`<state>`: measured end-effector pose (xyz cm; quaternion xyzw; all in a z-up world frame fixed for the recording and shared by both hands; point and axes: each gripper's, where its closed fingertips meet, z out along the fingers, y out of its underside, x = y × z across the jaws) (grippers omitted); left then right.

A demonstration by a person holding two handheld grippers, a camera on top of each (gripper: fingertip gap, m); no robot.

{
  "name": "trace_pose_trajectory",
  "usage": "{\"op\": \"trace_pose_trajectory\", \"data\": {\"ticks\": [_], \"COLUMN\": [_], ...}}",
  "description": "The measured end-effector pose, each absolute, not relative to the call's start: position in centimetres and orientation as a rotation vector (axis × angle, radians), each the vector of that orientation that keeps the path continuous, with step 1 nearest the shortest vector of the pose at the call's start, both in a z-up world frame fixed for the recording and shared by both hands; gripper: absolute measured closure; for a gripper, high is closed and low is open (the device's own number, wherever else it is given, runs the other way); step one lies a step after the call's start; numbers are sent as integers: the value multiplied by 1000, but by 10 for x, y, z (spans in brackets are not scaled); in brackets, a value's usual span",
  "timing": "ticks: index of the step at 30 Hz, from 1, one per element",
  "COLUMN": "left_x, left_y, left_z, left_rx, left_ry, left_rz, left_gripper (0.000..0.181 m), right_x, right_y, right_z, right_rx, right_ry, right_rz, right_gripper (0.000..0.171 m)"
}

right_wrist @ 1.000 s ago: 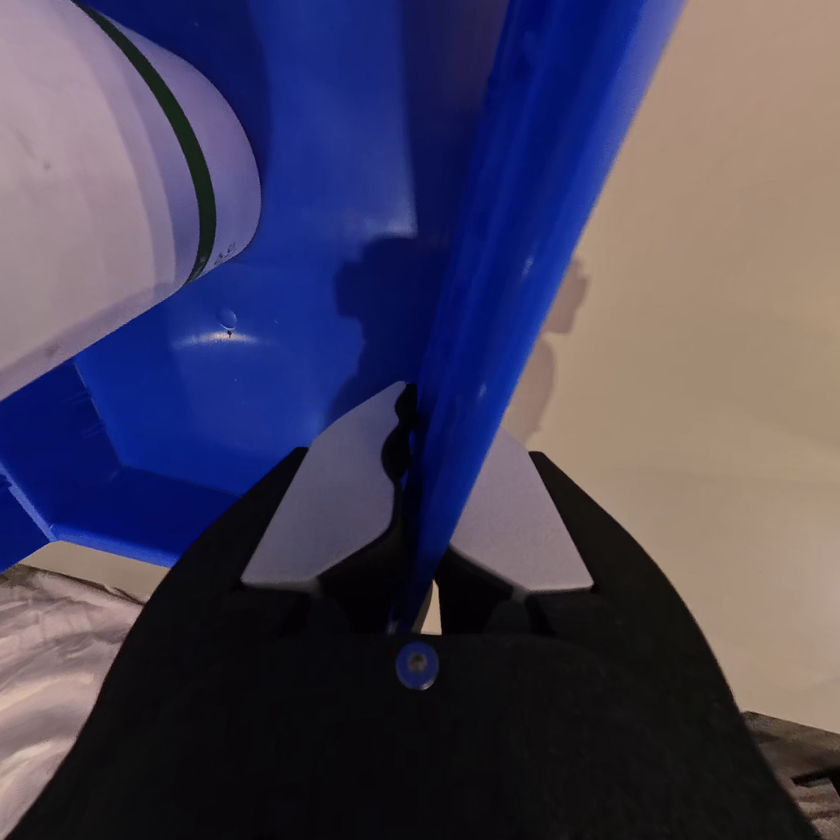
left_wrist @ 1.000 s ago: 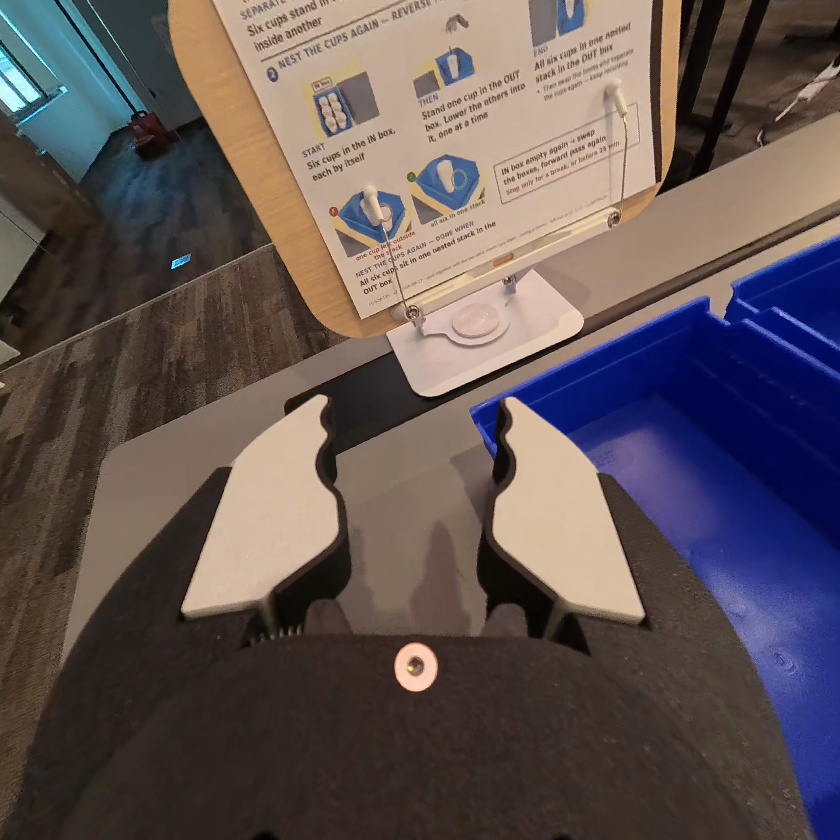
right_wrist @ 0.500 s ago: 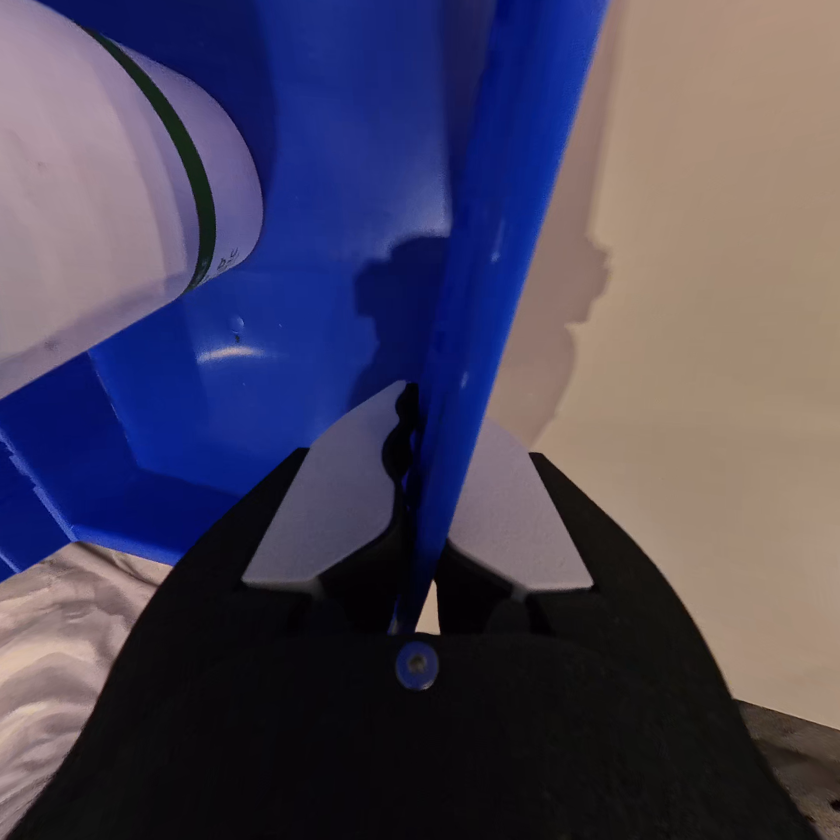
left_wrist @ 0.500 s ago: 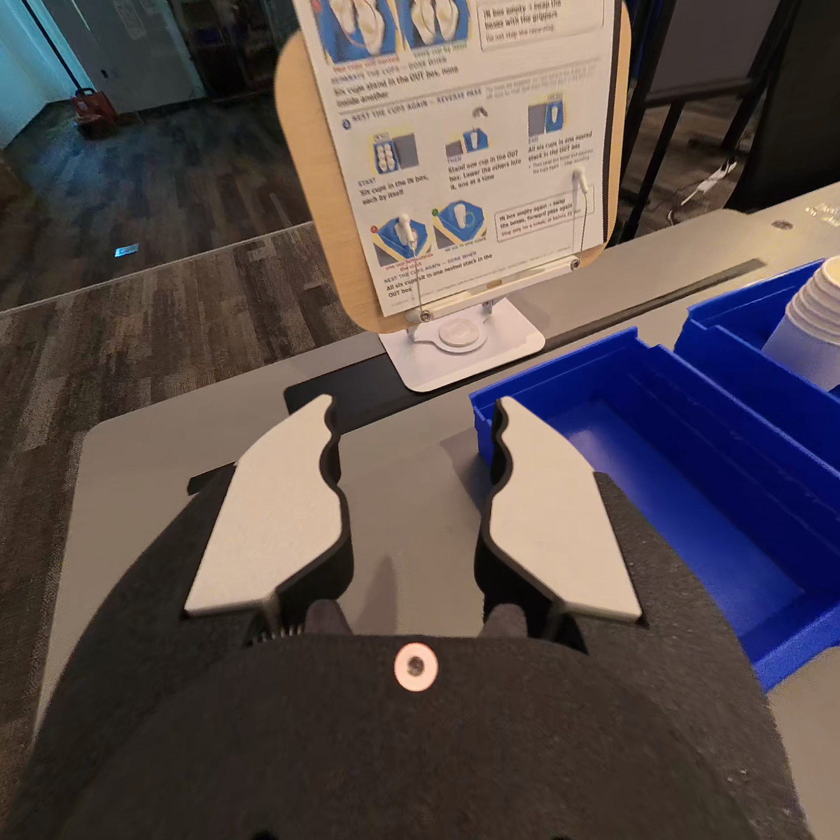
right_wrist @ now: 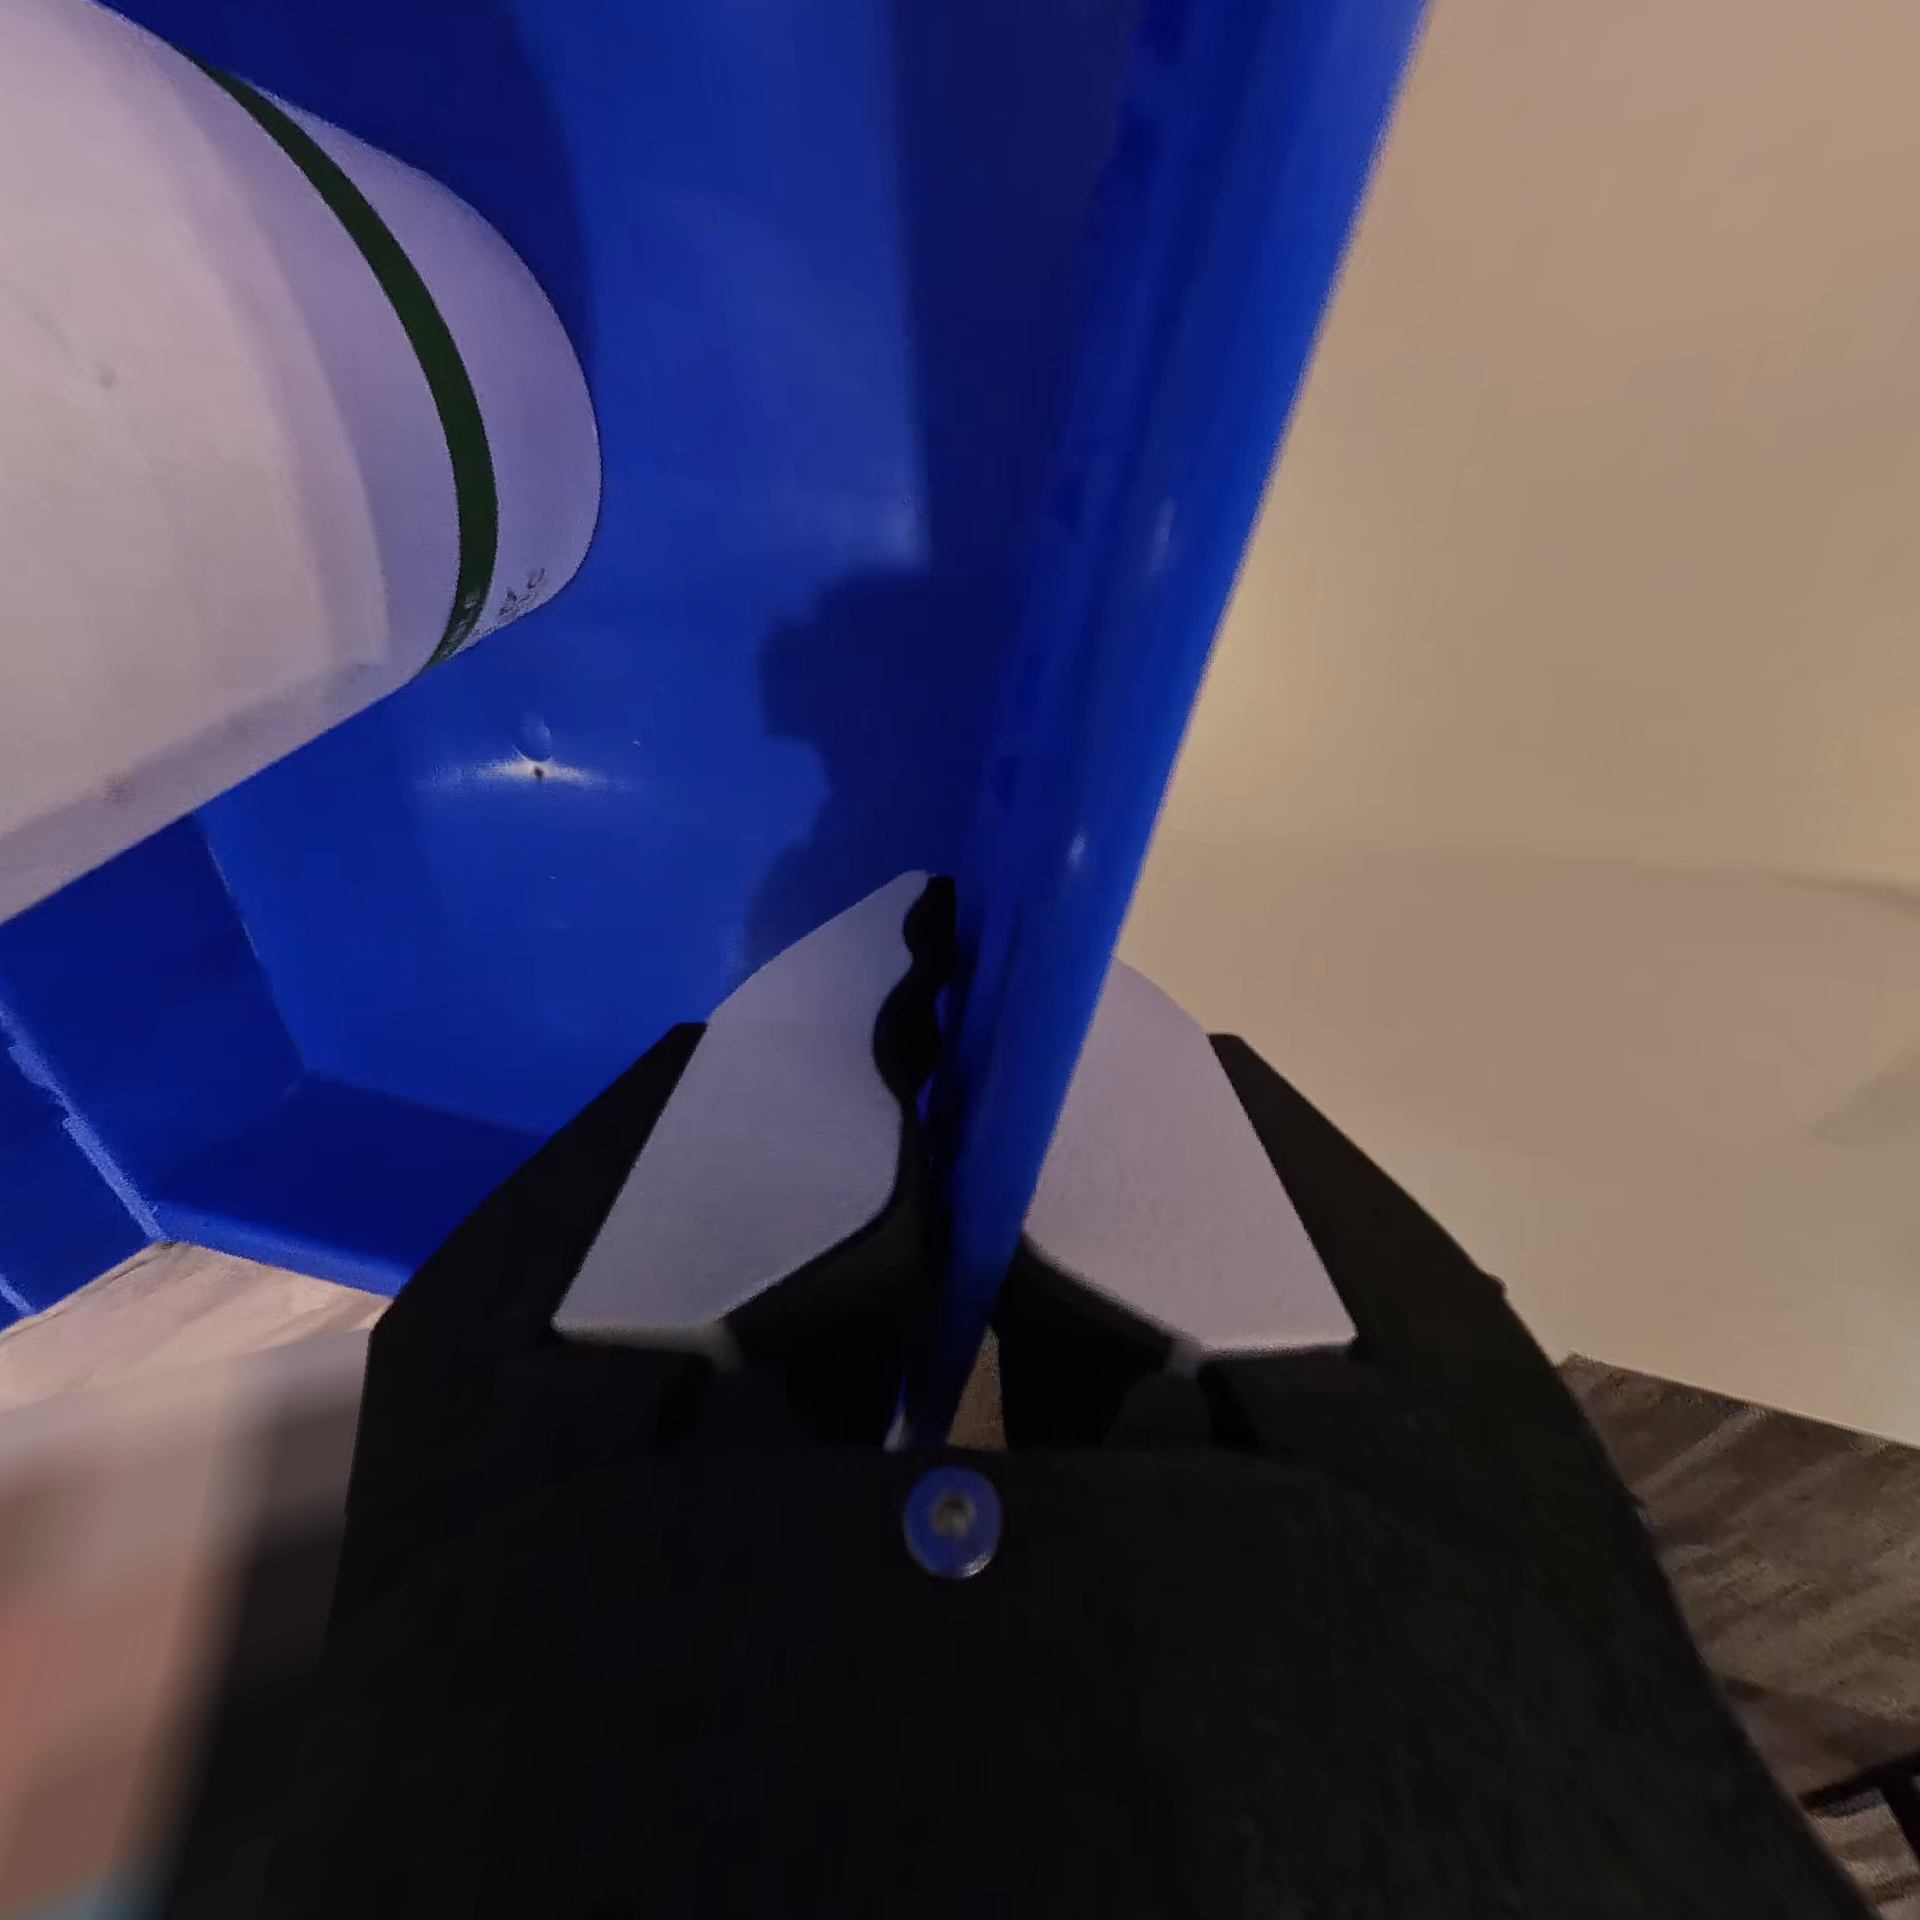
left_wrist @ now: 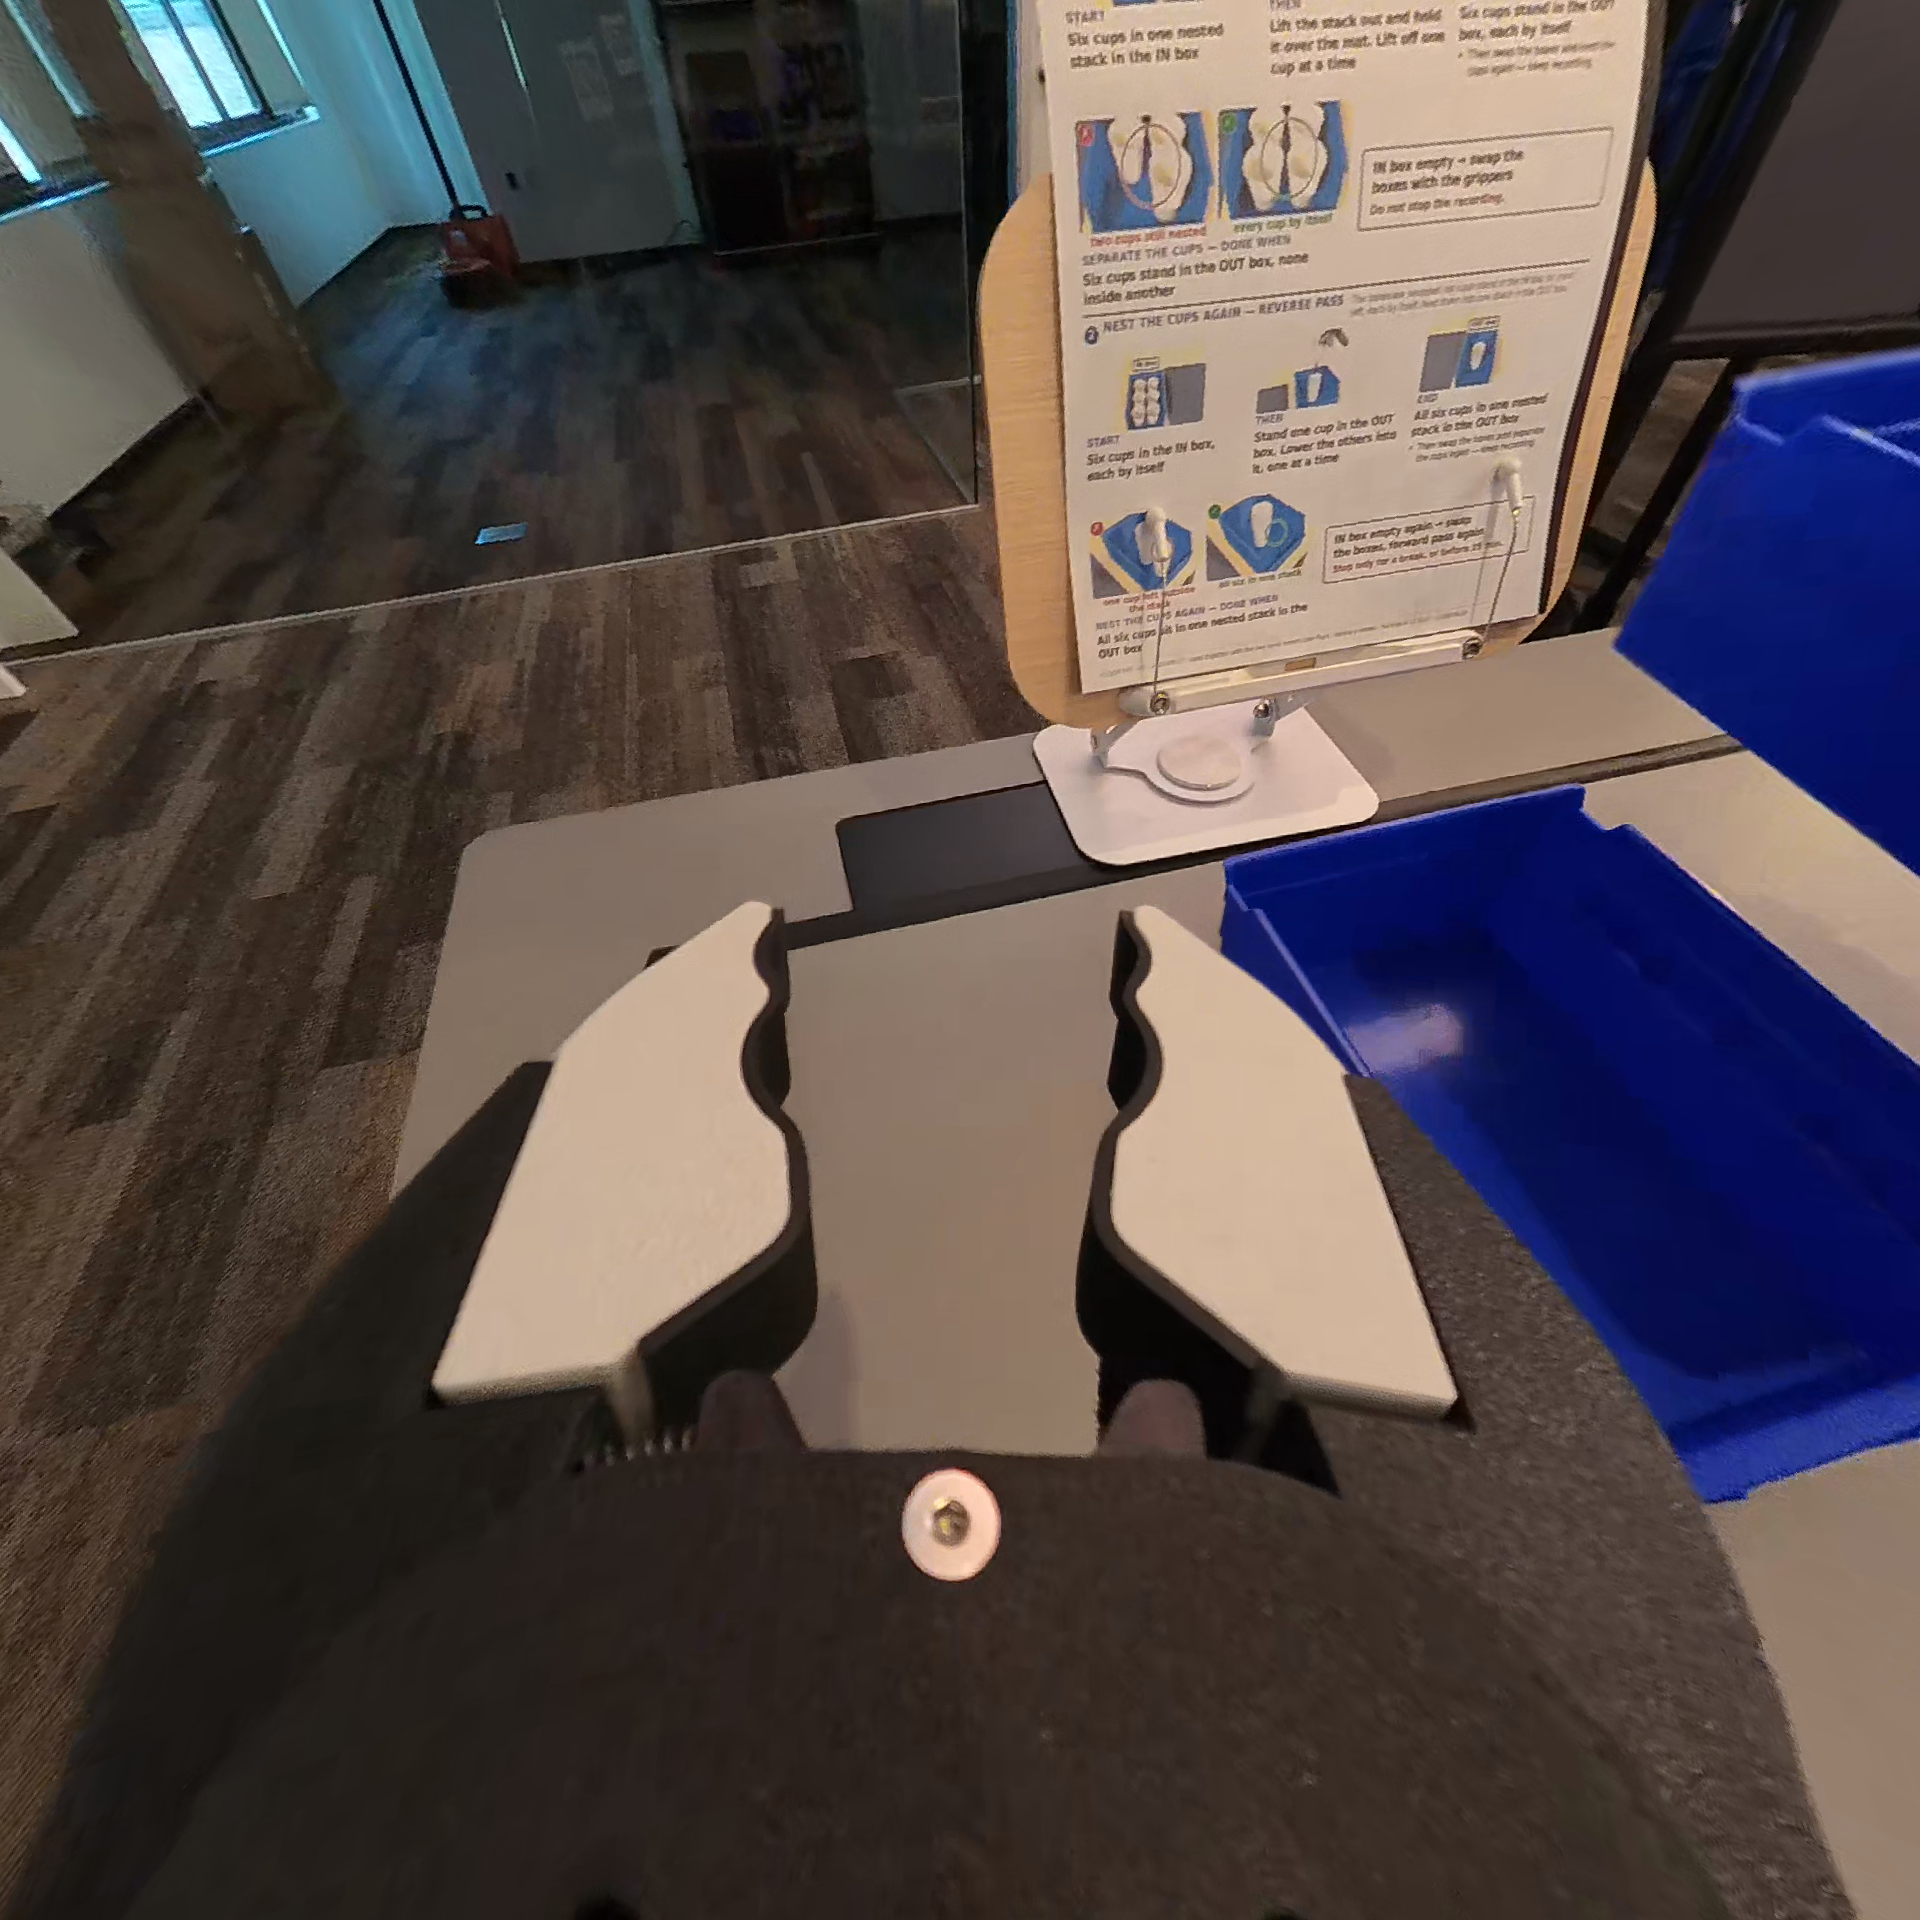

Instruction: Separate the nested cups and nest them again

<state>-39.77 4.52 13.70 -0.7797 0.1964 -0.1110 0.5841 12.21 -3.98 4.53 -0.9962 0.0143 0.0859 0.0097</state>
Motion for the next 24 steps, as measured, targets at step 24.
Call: {"op": "trace_pose_trajectory", "data": {"ticks": [24], "left_x": [-469], "left_y": [-42], "left_z": [153], "left_rx": [-1764], "left_ry": [357], "left_rz": [-150], "left_gripper": [132], "right_x": [-346], "right_y": [97], "right_z": [-81], "right_rx": [-3104], "right_ry": [-765], "right_rz": [605], "right_gripper": [167]}}
